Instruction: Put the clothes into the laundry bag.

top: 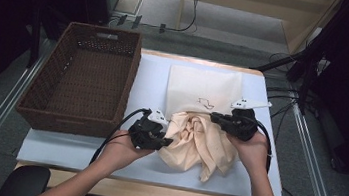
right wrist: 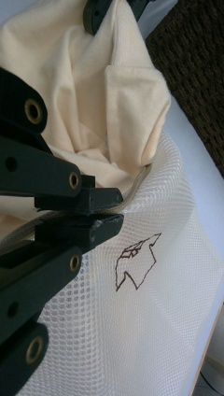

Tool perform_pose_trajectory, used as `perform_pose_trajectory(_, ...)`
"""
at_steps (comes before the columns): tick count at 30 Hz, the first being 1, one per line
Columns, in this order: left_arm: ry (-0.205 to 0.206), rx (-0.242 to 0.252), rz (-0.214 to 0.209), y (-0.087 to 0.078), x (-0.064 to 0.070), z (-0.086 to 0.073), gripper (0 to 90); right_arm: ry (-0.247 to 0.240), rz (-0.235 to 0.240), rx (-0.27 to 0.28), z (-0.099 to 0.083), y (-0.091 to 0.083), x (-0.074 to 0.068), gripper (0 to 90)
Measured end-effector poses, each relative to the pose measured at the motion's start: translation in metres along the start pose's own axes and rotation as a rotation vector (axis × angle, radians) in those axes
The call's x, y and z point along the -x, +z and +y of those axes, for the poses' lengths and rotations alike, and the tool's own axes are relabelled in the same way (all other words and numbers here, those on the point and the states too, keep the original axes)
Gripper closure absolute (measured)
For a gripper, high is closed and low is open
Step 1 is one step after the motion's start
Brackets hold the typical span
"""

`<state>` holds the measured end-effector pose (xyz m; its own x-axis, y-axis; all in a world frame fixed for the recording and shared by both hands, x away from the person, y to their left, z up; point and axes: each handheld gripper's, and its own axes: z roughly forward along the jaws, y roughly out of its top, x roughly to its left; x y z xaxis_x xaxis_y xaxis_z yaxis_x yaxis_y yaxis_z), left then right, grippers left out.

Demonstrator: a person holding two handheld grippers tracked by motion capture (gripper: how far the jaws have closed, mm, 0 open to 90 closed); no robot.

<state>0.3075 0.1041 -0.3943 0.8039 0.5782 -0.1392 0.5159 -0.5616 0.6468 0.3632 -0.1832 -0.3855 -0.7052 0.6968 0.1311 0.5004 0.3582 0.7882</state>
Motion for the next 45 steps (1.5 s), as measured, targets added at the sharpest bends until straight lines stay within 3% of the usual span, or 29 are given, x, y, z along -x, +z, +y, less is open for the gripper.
perform_pose_trajectory(6, 0.023, 0.012, -0.012, -0.010, 0.004, 0.006, 78.6, -0.011, 0.002, -0.003, 0.000, 0.001, -0.001, 87.0)
perform_pose_trajectory(8, 0.003, 0.007, -0.042, -0.002, 0.000, 0.004, 81.0, -0.012, 0.004, -0.004, 0.000, 0.002, -0.001, 87.0)
perform_pose_trajectory(12, 0.007, 0.022, -0.051, 0.008, -0.001, 0.008, 81.9, -0.014, 0.005, -0.005, 0.001, 0.002, -0.003, 87.1)
perform_pose_trajectory(23, 0.069, 0.091, -0.057, 0.032, 0.013, 0.046, 81.9, -0.008, 0.005, 0.003, 0.002, 0.000, -0.002, 87.1)
perform_pose_trajectory(27, 0.112, 0.095, -0.065, 0.045, 0.021, 0.058, 81.9, -0.007, 0.005, 0.003, 0.002, 0.000, -0.002, 87.1)
perform_pose_trajectory(32, 0.119, 0.086, -0.089, 0.067, 0.025, 0.060, 81.9, -0.006, 0.003, 0.007, 0.002, 0.000, -0.002, 87.1)
perform_pose_trajectory(36, 0.110, 0.087, -0.088, 0.081, 0.022, 0.059, 81.9, -0.002, 0.005, 0.007, 0.002, 0.000, -0.003, 87.1)
perform_pose_trajectory(40, 0.099, 0.039, -0.062, 0.103, 0.011, 0.054, 82.0, -0.004, 0.010, 0.008, 0.002, 0.000, -0.003, 87.2)
perform_pose_trajectory(45, 0.077, 0.031, -0.026, 0.112, 0.000, 0.052, 81.9, -0.006, 0.018, -0.001, 0.002, 0.001, -0.004, 87.4)
